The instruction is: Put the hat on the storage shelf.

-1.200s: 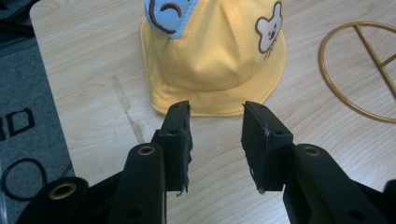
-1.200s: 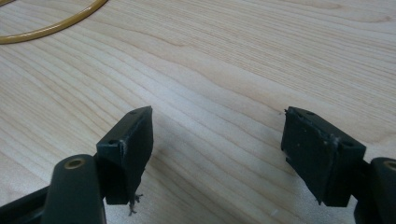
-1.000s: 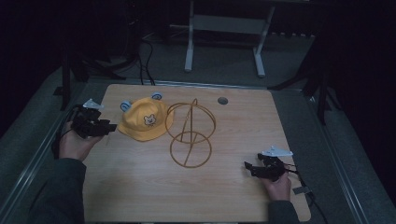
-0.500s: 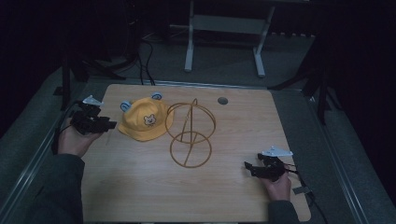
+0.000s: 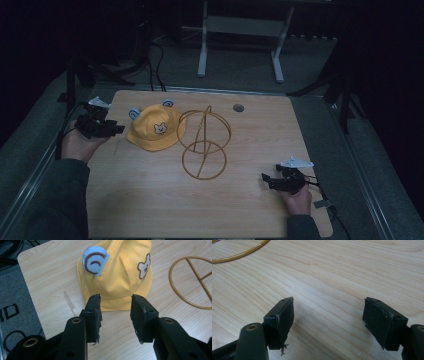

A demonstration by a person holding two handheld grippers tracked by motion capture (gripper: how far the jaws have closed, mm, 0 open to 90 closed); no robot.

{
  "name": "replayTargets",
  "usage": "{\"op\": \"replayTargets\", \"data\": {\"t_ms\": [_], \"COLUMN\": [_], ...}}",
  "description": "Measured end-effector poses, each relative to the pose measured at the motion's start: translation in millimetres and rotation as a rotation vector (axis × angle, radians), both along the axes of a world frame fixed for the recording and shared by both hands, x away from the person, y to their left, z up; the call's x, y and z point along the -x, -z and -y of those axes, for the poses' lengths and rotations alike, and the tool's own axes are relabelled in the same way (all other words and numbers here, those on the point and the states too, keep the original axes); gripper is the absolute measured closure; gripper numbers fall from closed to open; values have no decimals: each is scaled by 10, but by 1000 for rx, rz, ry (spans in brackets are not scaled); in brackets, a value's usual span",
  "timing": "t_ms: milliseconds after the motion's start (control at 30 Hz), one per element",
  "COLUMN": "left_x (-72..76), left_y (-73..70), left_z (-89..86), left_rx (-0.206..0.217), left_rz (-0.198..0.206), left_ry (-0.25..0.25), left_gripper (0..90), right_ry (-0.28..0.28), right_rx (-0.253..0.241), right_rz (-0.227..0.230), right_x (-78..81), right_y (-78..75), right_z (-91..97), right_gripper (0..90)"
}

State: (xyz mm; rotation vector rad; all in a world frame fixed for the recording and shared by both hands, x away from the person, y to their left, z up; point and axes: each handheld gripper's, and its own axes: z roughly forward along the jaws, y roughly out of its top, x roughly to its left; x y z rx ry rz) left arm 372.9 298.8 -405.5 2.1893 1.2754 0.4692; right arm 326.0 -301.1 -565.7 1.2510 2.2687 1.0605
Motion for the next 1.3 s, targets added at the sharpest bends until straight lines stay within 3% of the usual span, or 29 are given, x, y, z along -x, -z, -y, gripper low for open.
{"op": "replayTargets", "data": {"t_ms": [233, 1300], "left_x": [-80, -331], "left_y": [-100, -254], "left_z": [-24, 50], "left_rx": [3, 3], "left_rz": [2, -7], "left_ry": [4, 30], "left_gripper": [599, 598], "right_ry": [-1, -2], "right_rx": [-1, -1], "right_rz": [-1, -1], "right_x": [0, 0], "right_y": [0, 0], "right_z": [0, 0], "right_gripper": [250, 250]}}
